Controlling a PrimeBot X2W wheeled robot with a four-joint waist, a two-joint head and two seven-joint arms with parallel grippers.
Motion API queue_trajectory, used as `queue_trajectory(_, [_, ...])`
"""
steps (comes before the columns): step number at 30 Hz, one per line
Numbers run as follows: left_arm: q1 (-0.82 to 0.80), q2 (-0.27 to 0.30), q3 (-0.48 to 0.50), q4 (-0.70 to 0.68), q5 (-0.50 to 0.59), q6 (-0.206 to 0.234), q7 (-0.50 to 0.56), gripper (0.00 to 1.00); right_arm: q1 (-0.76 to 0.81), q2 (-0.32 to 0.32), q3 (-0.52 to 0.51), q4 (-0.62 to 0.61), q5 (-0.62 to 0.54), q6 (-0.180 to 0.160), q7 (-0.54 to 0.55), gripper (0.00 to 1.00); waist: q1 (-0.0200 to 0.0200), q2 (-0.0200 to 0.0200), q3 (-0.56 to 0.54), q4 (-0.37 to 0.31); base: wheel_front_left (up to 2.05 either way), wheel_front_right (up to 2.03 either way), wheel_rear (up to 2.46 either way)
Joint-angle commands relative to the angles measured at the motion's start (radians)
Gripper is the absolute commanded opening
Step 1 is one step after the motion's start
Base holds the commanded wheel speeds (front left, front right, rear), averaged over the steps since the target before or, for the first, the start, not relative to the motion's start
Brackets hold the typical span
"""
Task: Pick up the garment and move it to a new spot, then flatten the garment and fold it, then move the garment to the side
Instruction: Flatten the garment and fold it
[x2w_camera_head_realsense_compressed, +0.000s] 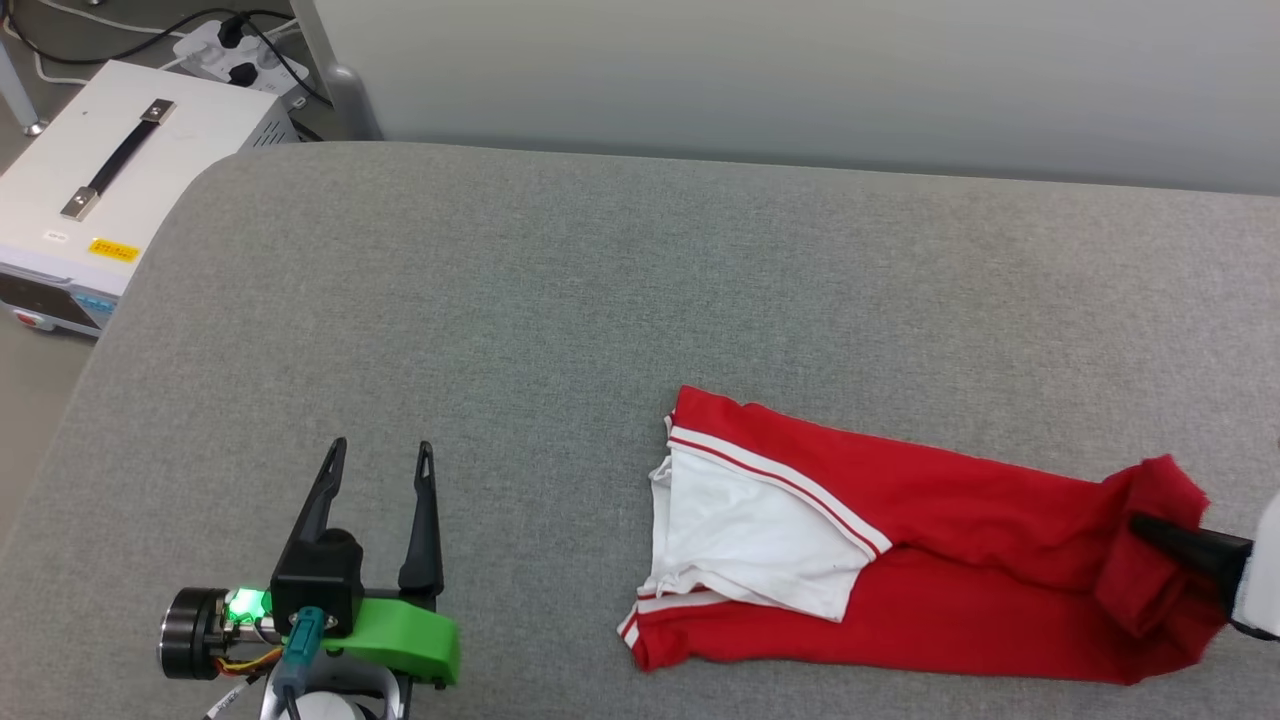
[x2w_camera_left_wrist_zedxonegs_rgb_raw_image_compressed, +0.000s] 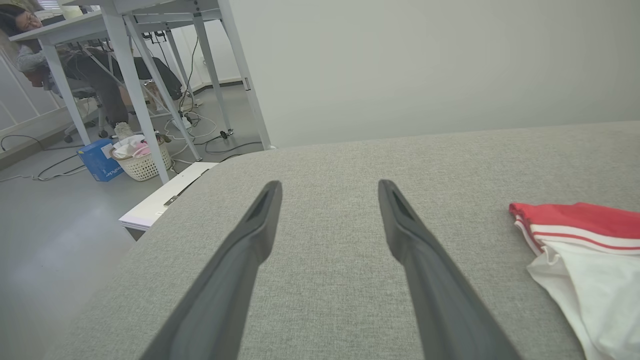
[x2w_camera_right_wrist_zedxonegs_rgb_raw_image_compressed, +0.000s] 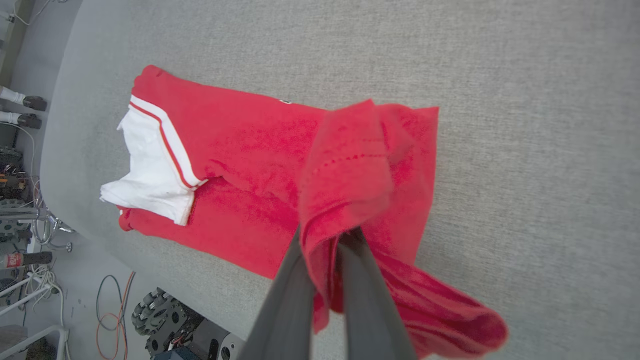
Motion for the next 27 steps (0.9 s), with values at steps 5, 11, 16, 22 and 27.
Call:
queue_trajectory(5, [0.000, -0.022, 0.002, 0.005, 0.020, -0.015, -0.006, 1.00, -0.040, 0.085, 0.053, -0.141, -0.062, -0.001, 0.094, 0.00, 0.0000, 0.0000, 0.018, 0.008, 0.00, 0.00, 0.00])
queue_trajectory(11, [-0.027, -0.042, 0.004, 0.010, 0.026, -0.029, -0.006, 1.00, -0.176, 0.198, 0.167, -0.158, -0.157, -0.001, 0.180, 0.00, 0.0000, 0.0000, 0.050, 0.020, 0.00, 0.00, 0.00])
queue_trajectory(16, [-0.041, -0.050, 0.011, 0.014, 0.031, -0.036, -0.006, 1.00, -0.298, 0.282, 0.283, -0.089, -0.234, -0.001, 0.191, 0.00, 0.0000, 0.0000, 0.068, 0.028, 0.00, 0.00, 0.00])
queue_trajectory(22, [-0.060, -0.063, 0.012, 0.020, 0.039, -0.043, -0.006, 1.00, -0.424, 0.379, 0.384, 0.067, -0.294, -0.001, 0.138, 0.00, 0.0000, 0.0000, 0.089, 0.043, 0.00, 0.00, 0.00])
queue_trajectory(27, [-0.073, -0.070, 0.011, 0.021, 0.045, -0.048, -0.006, 1.00, -0.484, 0.414, 0.460, 0.204, -0.324, -0.001, 0.093, 0.00, 0.0000, 0.0000, 0.105, 0.058, 0.00, 0.00, 0.00])
